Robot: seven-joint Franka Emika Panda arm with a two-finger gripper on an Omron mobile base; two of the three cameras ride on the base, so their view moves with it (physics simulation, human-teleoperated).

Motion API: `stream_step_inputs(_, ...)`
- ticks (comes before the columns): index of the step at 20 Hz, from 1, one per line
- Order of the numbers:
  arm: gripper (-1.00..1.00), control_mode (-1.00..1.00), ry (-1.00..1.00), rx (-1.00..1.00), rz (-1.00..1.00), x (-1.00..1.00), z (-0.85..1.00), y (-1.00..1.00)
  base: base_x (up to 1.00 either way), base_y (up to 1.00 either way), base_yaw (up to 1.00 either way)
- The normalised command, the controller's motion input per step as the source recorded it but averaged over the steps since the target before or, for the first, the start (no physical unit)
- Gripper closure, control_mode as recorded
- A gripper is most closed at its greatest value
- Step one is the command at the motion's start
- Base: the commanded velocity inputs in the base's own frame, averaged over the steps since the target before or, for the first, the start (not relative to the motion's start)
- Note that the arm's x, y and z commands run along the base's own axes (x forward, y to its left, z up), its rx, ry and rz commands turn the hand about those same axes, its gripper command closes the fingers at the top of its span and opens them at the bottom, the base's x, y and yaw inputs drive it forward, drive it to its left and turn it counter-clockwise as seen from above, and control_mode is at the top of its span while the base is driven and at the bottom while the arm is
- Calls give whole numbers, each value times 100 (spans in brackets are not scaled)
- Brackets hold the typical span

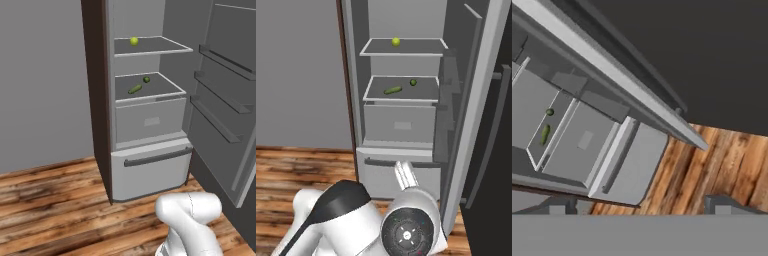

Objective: Place the cucumber in the correct fridge rack based on whether it is a fruit or vegetable. Finally, close the fridge door.

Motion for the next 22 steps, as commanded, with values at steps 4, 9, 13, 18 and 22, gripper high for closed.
stream_step_inputs(4,-100,-100,0,5,1,63,-19,-97,0,0,0)
stream_step_inputs(9,-100,-100,0,-3,5,81,-38,-53,0,0,0)
stream_step_inputs(13,-100,-100,-1,0,0,67,-39,-37,0,0,0)
stream_step_inputs(18,-100,-100,0,0,1,54,-14,-33,0,0,0)
stream_step_inputs(22,-100,-100,0,2,5,13,0,-30,0,0,0)
